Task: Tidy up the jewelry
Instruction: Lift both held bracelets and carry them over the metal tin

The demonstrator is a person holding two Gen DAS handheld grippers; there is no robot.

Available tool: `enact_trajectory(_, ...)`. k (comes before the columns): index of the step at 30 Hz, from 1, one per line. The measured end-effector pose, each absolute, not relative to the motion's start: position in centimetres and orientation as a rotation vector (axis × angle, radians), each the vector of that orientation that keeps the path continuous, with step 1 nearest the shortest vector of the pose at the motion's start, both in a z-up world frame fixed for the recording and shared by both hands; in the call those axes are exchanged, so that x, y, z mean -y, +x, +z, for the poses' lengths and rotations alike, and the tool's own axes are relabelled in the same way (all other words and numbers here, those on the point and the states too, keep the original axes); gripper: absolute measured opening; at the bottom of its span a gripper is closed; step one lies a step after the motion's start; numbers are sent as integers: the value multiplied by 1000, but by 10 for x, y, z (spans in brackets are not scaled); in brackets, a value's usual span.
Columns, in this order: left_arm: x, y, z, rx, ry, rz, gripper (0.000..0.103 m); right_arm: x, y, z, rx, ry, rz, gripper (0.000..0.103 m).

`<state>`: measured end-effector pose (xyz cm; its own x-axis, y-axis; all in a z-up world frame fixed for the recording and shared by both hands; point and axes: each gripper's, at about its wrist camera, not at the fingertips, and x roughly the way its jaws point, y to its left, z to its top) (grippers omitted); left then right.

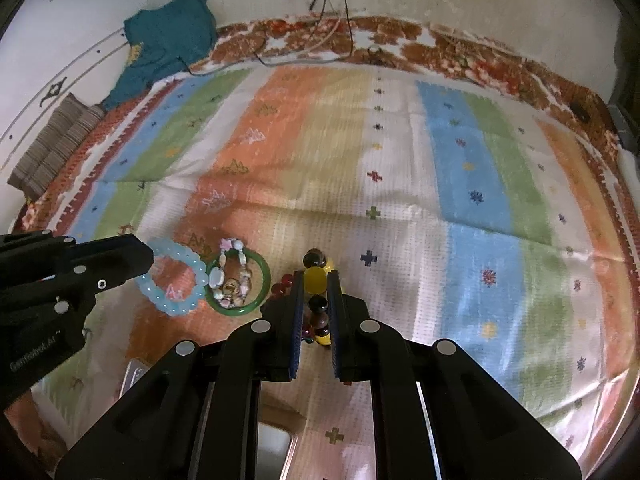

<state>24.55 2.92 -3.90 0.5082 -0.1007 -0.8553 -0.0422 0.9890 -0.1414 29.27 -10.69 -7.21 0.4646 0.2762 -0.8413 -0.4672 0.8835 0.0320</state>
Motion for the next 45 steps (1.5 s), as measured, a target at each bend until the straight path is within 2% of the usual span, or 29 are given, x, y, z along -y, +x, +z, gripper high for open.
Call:
enact_trajectory(21,-22,179,1,-930,-177,-66,11,118,229,-31,-850,-189,522,12)
enact_trajectory(45,-15,127,12,-886,-196,-90,11,132,173,-28,-853,-167,553,12)
